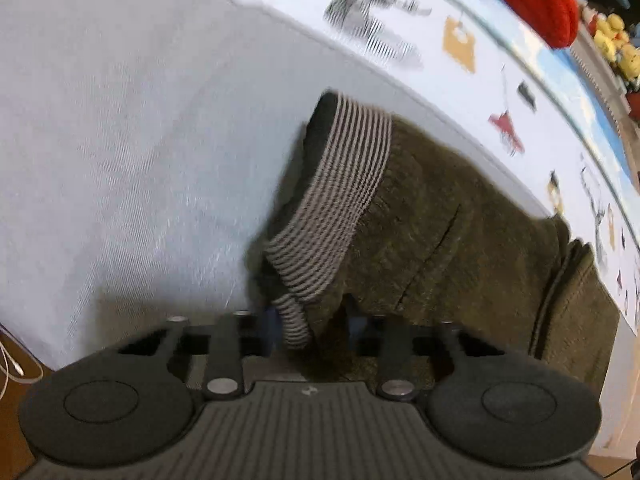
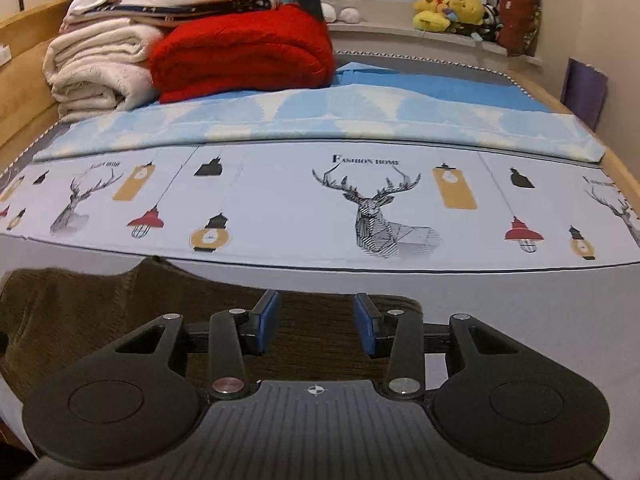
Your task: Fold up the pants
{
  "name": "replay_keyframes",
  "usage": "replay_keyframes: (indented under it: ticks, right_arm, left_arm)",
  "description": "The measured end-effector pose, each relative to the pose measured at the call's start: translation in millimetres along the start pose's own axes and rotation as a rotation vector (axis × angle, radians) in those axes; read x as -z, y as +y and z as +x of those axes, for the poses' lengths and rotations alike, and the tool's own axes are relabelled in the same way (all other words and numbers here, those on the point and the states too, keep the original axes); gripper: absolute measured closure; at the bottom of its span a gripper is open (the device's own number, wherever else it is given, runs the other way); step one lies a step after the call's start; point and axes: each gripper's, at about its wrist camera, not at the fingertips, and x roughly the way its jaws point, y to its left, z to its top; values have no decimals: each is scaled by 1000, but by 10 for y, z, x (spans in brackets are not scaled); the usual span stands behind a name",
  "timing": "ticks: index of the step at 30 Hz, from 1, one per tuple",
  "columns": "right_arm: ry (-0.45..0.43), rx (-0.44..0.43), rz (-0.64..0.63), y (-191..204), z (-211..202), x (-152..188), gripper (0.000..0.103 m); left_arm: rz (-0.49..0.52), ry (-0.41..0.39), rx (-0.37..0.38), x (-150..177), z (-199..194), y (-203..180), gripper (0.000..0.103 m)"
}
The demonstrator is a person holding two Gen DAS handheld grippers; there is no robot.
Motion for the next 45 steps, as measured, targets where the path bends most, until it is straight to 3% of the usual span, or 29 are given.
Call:
replay_keyframes:
  ticks: [2,6,11,13,14,17,20,22,25,27,29,31,33,37,40,45]
  right_arm:
    - [1,-1,-24,52,1,11,60]
    - [6,-21,-52,114,12,21,60]
    - [-3,-33,-23,79,-16,10,60]
    - [-10,-26,3,10,-33,11,60]
    - [-14,-14,17,-38,-42,19,60]
    - [-8,24,53,-207,-49,63,60]
    - [16,42,100,-387,-34,115,60]
    - [33,38,126,-473,-20,145,60]
    - [59,-8,161,-527,21,184,58]
    - [77,-58,174,-501,57,188,56]
    - [95,-114,190,-429,123,175,52]
    - [112,-171,209,-327,210,143,43]
    - [121,-220,227,-208,323,117,34]
    - [142,-296,259,68,611,-21,32]
    - [109,-311,204,307,793,-167,31]
    - [81,-419,9,666,1060,-337,30]
  left_arm:
    - [60,-88,-8,12,-185,-162,77]
    - [300,-334,-1,152,-626,-794,79]
    - [625,-513,129,543,-883,-1795,81]
    - [753,-533,223,790,-903,-2211,88]
    - [808,-532,293,920,-924,-2380,101]
    - [965,-488,490,1309,-937,-2861,103]
    - [1058,-410,453,1514,-728,-3216,98]
    - [987,-395,423,1392,-649,-3265,93]
    - [747,-343,404,965,-572,-3083,87]
    - [615,-327,324,732,-504,-2902,72]
    - [522,-302,201,502,-400,-2752,69]
    - [453,-259,146,372,-328,-2535,69]
    - [414,-237,141,309,-346,-2448,66]
    - [433,-260,121,261,-487,-2281,62]
    - [432,-252,101,226,-478,-2163,62]
    - [417,-242,78,176,-523,-1825,62]
